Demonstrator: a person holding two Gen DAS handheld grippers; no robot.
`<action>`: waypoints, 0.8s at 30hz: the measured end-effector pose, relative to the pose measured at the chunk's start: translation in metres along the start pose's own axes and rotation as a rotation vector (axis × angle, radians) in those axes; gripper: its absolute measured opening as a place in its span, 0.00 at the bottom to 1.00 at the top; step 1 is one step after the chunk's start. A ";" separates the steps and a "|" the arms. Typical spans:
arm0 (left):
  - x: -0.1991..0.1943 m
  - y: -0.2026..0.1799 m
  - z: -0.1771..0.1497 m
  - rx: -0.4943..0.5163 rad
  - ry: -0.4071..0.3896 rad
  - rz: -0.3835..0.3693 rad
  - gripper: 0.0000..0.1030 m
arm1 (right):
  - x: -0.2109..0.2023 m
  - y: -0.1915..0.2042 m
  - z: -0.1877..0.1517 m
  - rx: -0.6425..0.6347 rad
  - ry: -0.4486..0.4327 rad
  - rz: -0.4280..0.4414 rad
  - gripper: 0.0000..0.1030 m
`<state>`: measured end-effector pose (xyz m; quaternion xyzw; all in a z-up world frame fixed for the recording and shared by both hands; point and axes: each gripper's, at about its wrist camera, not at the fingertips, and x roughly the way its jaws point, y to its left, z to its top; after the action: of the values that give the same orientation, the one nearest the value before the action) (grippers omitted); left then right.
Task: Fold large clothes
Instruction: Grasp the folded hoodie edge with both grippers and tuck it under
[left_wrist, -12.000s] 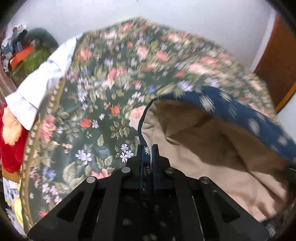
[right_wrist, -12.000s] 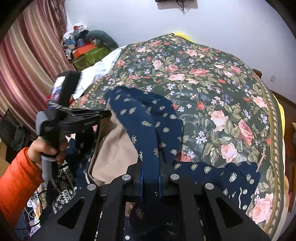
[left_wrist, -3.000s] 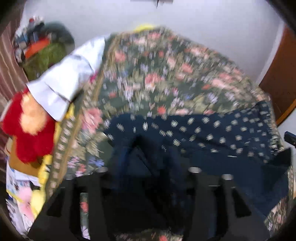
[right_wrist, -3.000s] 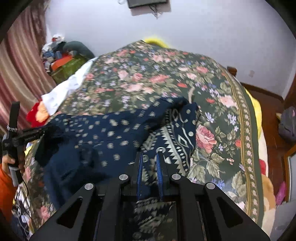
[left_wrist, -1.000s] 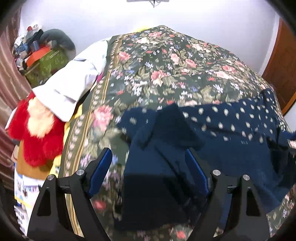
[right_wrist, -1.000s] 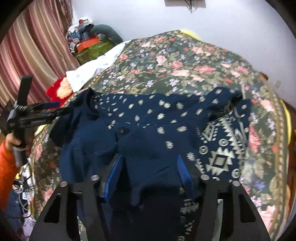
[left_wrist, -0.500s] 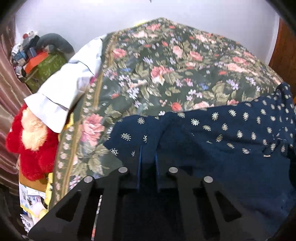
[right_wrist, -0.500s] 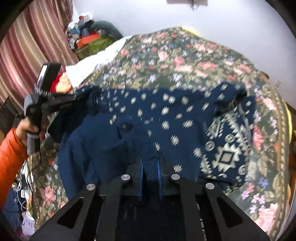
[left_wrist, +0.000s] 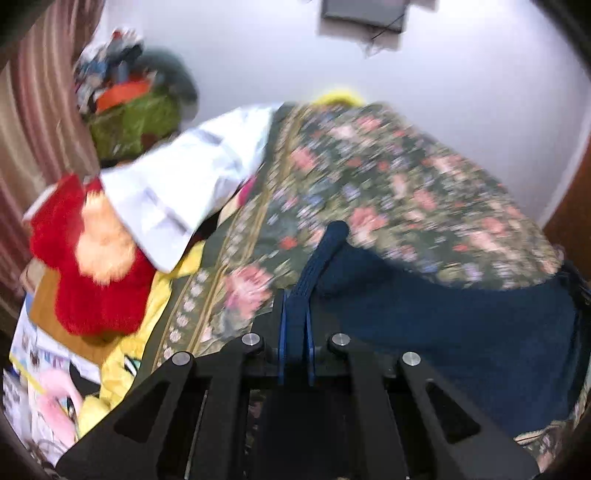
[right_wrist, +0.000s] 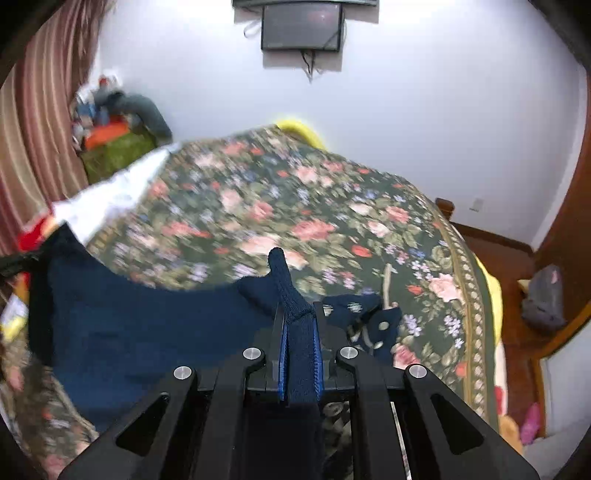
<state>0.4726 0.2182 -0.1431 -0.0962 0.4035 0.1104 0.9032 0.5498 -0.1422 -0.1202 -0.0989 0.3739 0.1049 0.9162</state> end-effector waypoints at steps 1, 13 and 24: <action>0.017 0.004 -0.004 -0.013 0.045 0.011 0.08 | 0.010 -0.001 -0.002 -0.006 0.020 -0.011 0.08; 0.048 -0.003 -0.025 0.138 0.143 0.057 0.16 | 0.043 0.000 -0.028 -0.173 0.114 -0.197 0.30; -0.040 -0.005 -0.030 0.195 0.077 0.020 0.52 | -0.027 -0.022 -0.021 -0.091 0.079 -0.127 0.73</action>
<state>0.4264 0.2011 -0.1323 -0.0081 0.4478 0.0760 0.8909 0.5233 -0.1721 -0.1134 -0.1680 0.3975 0.0595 0.9001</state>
